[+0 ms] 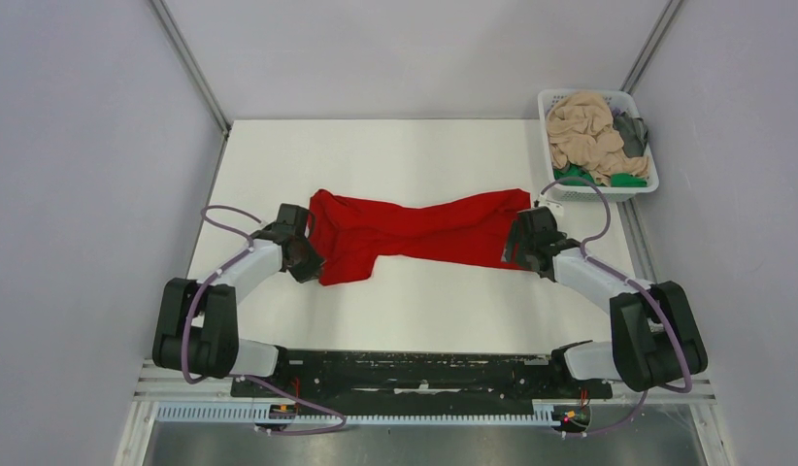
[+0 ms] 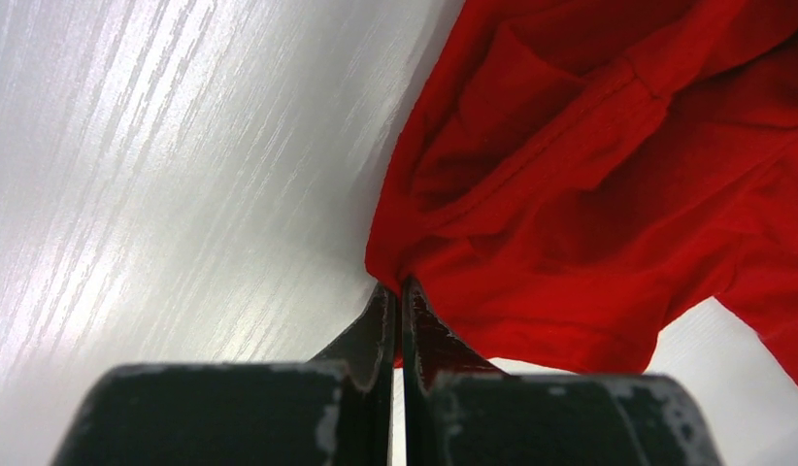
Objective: Fold and stack the t-shirts
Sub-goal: Flatten out the tshirt
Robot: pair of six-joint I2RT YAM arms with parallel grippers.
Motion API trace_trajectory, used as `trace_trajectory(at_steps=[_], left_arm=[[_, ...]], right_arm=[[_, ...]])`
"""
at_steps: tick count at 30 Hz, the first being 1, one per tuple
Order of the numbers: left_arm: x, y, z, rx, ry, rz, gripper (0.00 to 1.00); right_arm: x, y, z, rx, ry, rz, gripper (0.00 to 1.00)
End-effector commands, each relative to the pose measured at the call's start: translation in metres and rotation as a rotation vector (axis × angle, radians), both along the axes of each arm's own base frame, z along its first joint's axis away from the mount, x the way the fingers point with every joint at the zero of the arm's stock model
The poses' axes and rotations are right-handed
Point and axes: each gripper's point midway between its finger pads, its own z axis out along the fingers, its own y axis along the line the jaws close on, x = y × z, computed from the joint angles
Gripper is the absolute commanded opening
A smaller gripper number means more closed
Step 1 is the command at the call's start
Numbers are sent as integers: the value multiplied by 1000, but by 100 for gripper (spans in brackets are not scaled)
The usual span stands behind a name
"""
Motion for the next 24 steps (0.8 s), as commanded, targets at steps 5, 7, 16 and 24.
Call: trace_trajectory(at_steps=[5,7,16,24], left_arm=[[-4,1,7,4,-13,-1,2],[-3,2,8,6,-19,-1,2],[-6,1,8,-4,-22,0,2],[0,-19,34,-109,-88,-50,2]], right_arm=[[0,11,-10,57,18,25,66],[-4,15,-14,78,33,40,63],[-12,14,-24,66,68,37,37],[26,36,22,130,-142,151,0]])
